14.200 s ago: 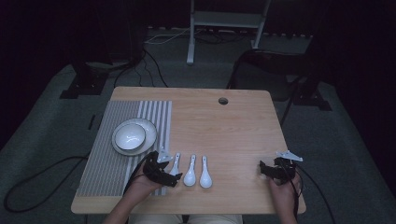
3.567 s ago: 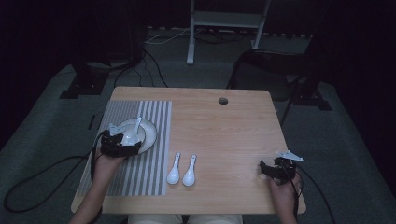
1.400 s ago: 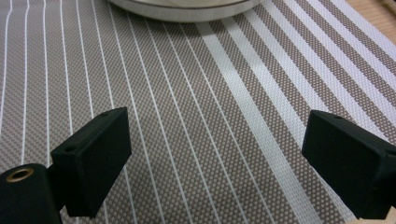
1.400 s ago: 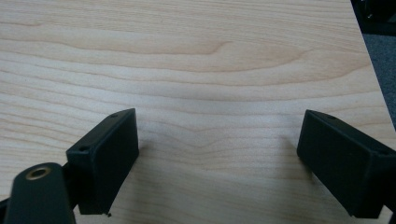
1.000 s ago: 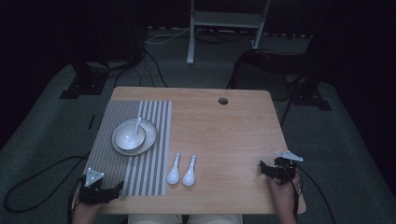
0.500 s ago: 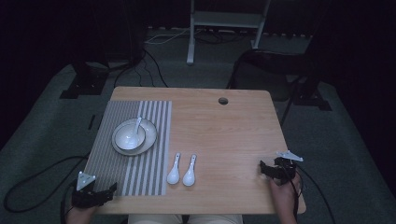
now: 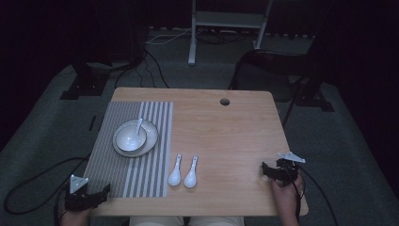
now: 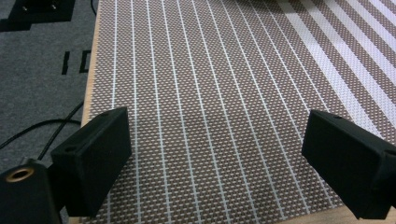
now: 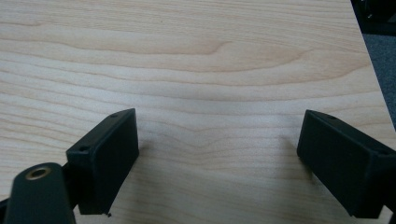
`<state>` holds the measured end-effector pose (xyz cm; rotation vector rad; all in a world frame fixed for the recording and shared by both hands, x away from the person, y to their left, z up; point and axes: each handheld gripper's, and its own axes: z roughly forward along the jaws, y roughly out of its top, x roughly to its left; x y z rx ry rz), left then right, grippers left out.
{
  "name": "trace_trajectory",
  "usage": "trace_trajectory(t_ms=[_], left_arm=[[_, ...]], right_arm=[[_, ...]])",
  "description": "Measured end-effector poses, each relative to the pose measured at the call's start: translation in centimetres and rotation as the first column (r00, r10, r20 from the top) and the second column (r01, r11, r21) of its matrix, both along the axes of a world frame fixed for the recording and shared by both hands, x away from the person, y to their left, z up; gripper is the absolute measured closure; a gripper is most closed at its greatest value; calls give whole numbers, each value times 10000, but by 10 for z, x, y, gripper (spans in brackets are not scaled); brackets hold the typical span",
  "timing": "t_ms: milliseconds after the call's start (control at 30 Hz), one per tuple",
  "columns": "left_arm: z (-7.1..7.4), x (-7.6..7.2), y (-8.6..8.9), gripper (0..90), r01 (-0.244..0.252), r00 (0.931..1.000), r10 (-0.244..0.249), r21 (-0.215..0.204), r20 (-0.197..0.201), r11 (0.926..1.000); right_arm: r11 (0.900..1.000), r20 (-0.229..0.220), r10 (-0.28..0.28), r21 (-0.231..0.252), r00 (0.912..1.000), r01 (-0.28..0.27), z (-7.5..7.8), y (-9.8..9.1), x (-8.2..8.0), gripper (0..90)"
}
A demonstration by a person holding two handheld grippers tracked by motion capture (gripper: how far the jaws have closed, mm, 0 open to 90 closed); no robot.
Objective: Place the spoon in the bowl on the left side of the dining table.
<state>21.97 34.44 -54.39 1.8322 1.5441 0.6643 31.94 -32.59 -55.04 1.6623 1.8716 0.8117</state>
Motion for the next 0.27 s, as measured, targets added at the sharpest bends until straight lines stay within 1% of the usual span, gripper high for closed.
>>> trace_trajectory(t_ms=[100,267], left_arm=[[-1,0,0,84,-7,10000,7,16,-70,10000],[-1,-1,1,84,-104,9999,104,-52,-27,9999]], right_arm=[[10000,0,0,1,10000,0,0,0,0,120],[10000,-2,-12,2,10000,12,0,0,0,120]])
